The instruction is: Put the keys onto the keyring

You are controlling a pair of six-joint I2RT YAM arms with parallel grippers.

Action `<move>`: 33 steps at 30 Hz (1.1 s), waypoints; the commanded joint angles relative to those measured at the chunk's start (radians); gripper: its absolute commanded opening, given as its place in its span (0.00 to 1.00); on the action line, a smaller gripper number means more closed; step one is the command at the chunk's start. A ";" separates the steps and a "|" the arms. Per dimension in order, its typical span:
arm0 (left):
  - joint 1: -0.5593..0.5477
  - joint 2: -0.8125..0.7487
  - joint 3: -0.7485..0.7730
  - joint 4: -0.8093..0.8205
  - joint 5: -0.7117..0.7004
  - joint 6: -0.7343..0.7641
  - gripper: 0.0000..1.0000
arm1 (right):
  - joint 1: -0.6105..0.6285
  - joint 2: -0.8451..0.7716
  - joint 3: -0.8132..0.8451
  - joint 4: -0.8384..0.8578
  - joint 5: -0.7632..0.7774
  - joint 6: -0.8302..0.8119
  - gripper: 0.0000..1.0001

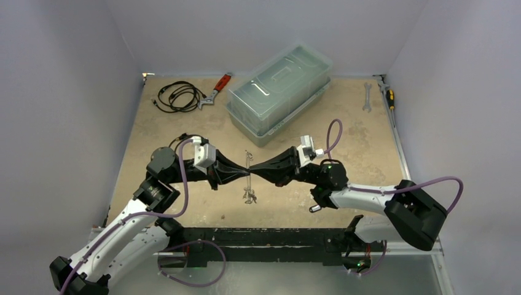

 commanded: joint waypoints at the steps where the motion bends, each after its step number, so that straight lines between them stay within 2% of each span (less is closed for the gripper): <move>1: 0.009 -0.005 0.008 0.015 -0.022 0.024 0.00 | 0.016 0.001 0.044 0.355 -0.008 0.007 0.00; 4: 0.010 -0.003 0.020 -0.033 -0.056 0.054 0.00 | 0.016 0.003 0.043 0.355 0.006 0.009 0.00; 5: 0.011 0.002 0.029 -0.048 -0.062 0.064 0.00 | 0.016 0.005 0.043 0.358 0.007 0.014 0.09; 8: 0.014 0.008 0.041 -0.077 -0.086 0.079 0.00 | 0.015 -0.007 0.029 0.341 0.020 0.021 0.53; 10: 0.016 0.006 0.044 -0.089 -0.108 0.087 0.00 | 0.014 -0.026 0.007 0.329 0.034 0.001 0.67; 13: 0.018 0.007 0.048 -0.109 -0.138 0.098 0.00 | 0.013 -0.072 -0.027 0.258 0.069 -0.054 0.80; 17: 0.020 0.011 0.050 -0.126 -0.178 0.107 0.00 | 0.013 -0.191 -0.075 0.006 0.135 -0.173 0.83; 20: 0.021 0.020 0.056 -0.143 -0.215 0.116 0.00 | 0.013 -0.278 -0.104 -0.225 0.258 -0.287 0.85; 23: 0.026 0.037 0.059 -0.150 -0.244 0.116 0.00 | 0.013 -0.298 -0.096 -0.388 0.296 -0.336 0.85; 33: 0.030 0.075 0.066 -0.153 -0.302 0.101 0.00 | 0.036 -0.159 -0.080 -0.443 0.402 -0.275 0.83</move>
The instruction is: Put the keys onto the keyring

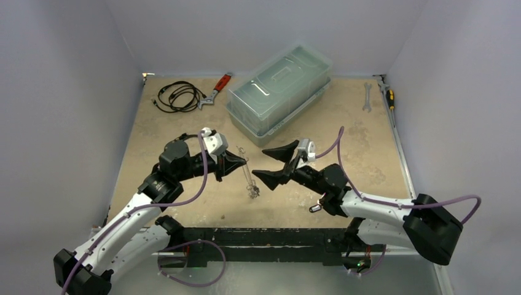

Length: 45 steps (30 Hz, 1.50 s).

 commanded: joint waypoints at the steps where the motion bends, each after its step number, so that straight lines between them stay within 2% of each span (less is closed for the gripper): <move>1: 0.006 0.007 0.053 0.048 -0.043 0.000 0.00 | 0.033 0.049 0.030 -0.047 0.094 -0.013 0.83; 9: 0.012 0.021 0.056 0.049 -0.048 -0.005 0.00 | 0.093 0.143 0.105 -0.105 0.176 -0.063 0.82; 19: 0.016 0.020 0.056 0.046 -0.050 -0.005 0.00 | 0.136 0.249 0.181 -0.154 0.275 -0.117 0.71; 22: 0.016 0.018 0.056 0.045 -0.051 -0.007 0.00 | 0.148 0.261 0.196 -0.182 0.305 -0.136 0.64; 25: 0.018 0.017 0.056 0.045 -0.054 -0.008 0.00 | 0.161 0.271 0.213 -0.214 0.337 -0.155 0.52; 31: 0.020 0.020 0.056 0.043 -0.055 -0.010 0.00 | 0.190 0.294 0.239 -0.245 0.378 -0.188 0.12; 34: 0.021 0.022 0.056 0.036 -0.064 -0.006 0.00 | 0.204 0.297 0.244 -0.246 0.406 -0.200 0.00; 45: 0.021 0.059 0.067 0.006 -0.094 -0.006 0.00 | 0.293 0.284 0.259 -0.241 0.613 -0.311 0.00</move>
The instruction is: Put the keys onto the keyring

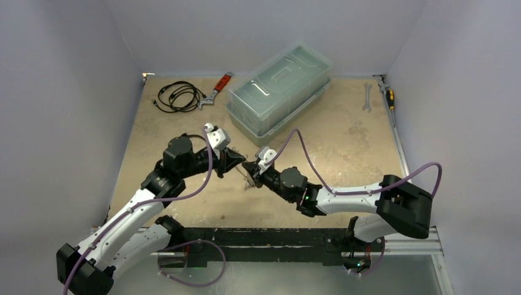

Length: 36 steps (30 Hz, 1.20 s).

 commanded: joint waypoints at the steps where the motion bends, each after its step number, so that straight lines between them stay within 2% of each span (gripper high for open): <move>1: 0.007 0.017 0.055 0.015 -0.026 -0.005 0.00 | 0.043 -0.018 0.051 0.025 0.134 -0.081 0.00; 15: 0.031 0.059 0.062 0.053 0.001 -0.070 0.00 | 0.085 -0.022 0.068 0.016 0.339 -0.111 0.00; 26: 0.037 0.047 0.056 0.076 0.022 -0.083 0.00 | 0.087 -0.004 0.060 0.007 0.258 -0.082 0.00; 32: 0.039 0.039 0.055 0.073 0.023 -0.077 0.00 | 0.087 -0.013 0.060 -0.004 0.227 -0.075 0.18; 36: 0.039 0.033 0.057 0.065 0.017 -0.068 0.00 | 0.087 -0.023 0.057 -0.012 0.221 -0.072 0.25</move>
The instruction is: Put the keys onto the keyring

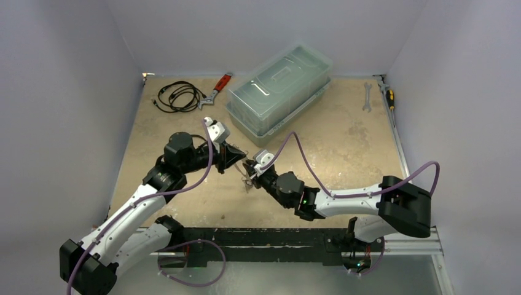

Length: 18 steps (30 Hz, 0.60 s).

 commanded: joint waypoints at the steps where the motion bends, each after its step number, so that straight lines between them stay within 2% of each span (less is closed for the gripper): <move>1: 0.006 -0.026 0.028 0.041 -0.005 0.003 0.00 | 0.005 -0.027 0.028 0.013 -0.017 0.011 0.27; 9: 0.006 -0.002 0.052 0.024 -0.014 -0.001 0.00 | 0.004 -0.060 0.011 0.017 -0.066 0.042 0.53; 11: 0.006 0.012 0.071 -0.024 -0.014 -0.008 0.00 | 0.004 -0.045 0.022 0.018 -0.068 0.037 0.52; 18: 0.004 0.032 0.102 -0.090 -0.019 -0.027 0.00 | 0.002 0.028 0.051 0.038 -0.050 0.024 0.33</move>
